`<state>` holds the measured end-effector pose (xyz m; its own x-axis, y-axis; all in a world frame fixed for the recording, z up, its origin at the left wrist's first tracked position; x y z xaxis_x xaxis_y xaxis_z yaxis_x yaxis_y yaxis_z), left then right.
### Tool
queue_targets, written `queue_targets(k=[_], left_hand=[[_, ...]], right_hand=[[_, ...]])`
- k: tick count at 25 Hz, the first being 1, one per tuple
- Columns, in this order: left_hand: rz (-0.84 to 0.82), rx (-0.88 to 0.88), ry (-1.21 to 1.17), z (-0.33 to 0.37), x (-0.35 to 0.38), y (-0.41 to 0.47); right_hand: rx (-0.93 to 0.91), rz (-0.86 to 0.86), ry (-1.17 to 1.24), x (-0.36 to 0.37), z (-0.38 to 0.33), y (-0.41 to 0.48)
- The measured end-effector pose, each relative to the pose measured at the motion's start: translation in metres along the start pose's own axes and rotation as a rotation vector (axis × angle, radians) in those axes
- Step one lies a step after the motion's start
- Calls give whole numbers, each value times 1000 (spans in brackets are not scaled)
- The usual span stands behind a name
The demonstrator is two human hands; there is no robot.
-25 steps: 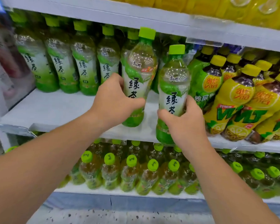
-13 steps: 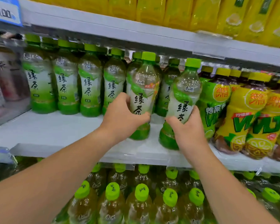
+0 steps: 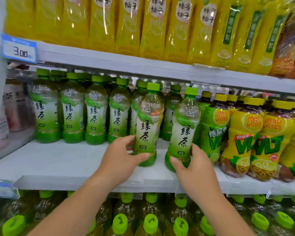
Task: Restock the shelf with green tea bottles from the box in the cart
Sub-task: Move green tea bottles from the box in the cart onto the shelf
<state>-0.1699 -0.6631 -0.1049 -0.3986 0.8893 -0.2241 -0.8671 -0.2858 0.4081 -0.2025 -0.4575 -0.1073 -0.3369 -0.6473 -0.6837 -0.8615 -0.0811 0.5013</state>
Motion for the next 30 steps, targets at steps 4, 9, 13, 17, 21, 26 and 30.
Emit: queue_targets(k=[4, 9, 13, 17, 21, 26, 30], left_hand=[[91, -35, -4, 8, 5, 0], [64, -26, 187, 19, 13, 10], [85, 5, 386, 25, 26, 20], [105, -42, 406, 22, 41, 33], [135, -34, 370, 15, 53, 38], [192, -36, 332, 14, 63, 45], [213, -28, 391, 11, 70, 47]], right_hand=[[121, -84, -43, 2, -6, 25], [211, -48, -20, 11, -15, 35], [232, -7, -43, 22, -12, 47], [226, -24, -73, 27, -7, 64], [240, 54, -72, 35, -6, 65], [197, 69, -117, 39, -5, 66], [166, 39, -324, 44, -5, 69]])
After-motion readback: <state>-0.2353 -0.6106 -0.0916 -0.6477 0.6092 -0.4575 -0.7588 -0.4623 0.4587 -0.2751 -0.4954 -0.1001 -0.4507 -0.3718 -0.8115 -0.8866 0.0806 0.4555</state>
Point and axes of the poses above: each hand's wrist, its own y-axis towards the middle knuckle, its own x-axis out of the palm, z = x × y, the point moved 1 cm from there along y, towards the middle knuckle, and after that the axes turned 10 degrees about -y, right-handed, at the moved point
